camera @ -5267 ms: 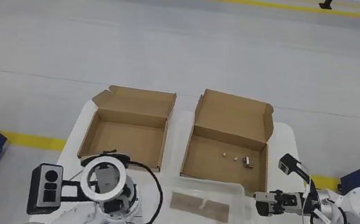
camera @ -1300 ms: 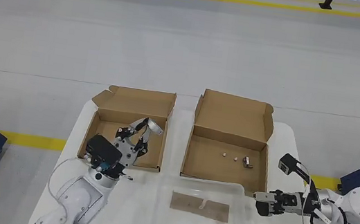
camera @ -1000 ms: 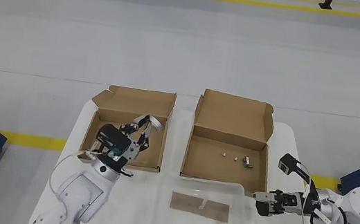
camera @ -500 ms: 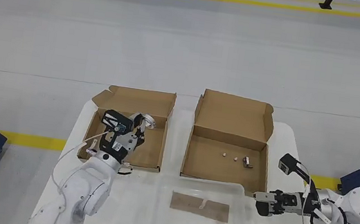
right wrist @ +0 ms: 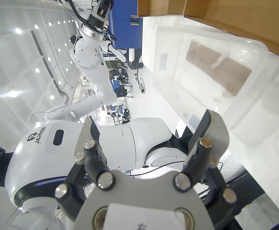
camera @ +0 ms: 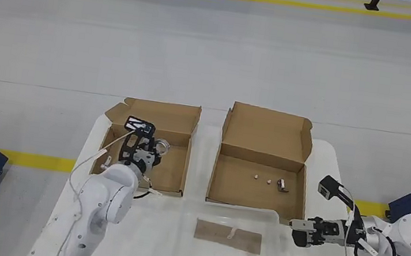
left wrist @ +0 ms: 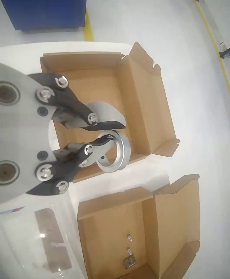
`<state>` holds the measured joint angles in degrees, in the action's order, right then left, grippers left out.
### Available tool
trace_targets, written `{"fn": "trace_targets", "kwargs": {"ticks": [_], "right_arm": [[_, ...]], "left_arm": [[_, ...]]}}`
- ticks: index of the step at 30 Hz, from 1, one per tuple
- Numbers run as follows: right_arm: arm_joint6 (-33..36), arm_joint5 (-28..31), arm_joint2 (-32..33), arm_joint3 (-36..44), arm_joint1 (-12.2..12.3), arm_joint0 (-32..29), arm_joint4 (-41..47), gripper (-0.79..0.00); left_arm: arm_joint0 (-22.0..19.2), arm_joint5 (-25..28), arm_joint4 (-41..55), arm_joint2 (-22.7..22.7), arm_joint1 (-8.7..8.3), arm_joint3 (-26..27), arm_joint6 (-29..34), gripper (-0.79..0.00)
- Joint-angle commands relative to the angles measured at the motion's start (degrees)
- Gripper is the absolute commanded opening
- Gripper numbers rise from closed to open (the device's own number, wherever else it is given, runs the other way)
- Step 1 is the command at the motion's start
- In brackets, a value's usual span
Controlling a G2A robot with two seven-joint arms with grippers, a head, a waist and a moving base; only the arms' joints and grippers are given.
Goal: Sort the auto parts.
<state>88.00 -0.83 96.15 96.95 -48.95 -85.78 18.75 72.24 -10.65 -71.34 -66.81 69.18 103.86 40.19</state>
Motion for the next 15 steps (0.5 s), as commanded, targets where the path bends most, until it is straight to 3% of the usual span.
{"fn": "trace_targets", "kwargs": {"ticks": [1,4,7,15], "right_arm": [[0.0,0.0,0.0,0.0,0.0,0.0,0.0,0.0],[0.0,0.0,0.0,0.0,0.0,0.0,0.0,0.0],[0.0,0.0,0.0,0.0,0.0,0.0,0.0,0.0],[0.0,0.0,0.0,0.0,0.0,0.0,0.0,0.0]], "left_arm": [[0.02,0.05,0.0,-0.01,-0.01,0.02,-0.06,-0.785],[0.19,0.09,0.25,-0.09,0.01,-0.25,-0.07,-0.785],[-1.11,0.46,-0.07,0.0,0.11,-1.26,3.86,-0.785],[-11.77,-3.51,-0.18,3.69,1.68,-9.34,19.6,-0.785]]}}
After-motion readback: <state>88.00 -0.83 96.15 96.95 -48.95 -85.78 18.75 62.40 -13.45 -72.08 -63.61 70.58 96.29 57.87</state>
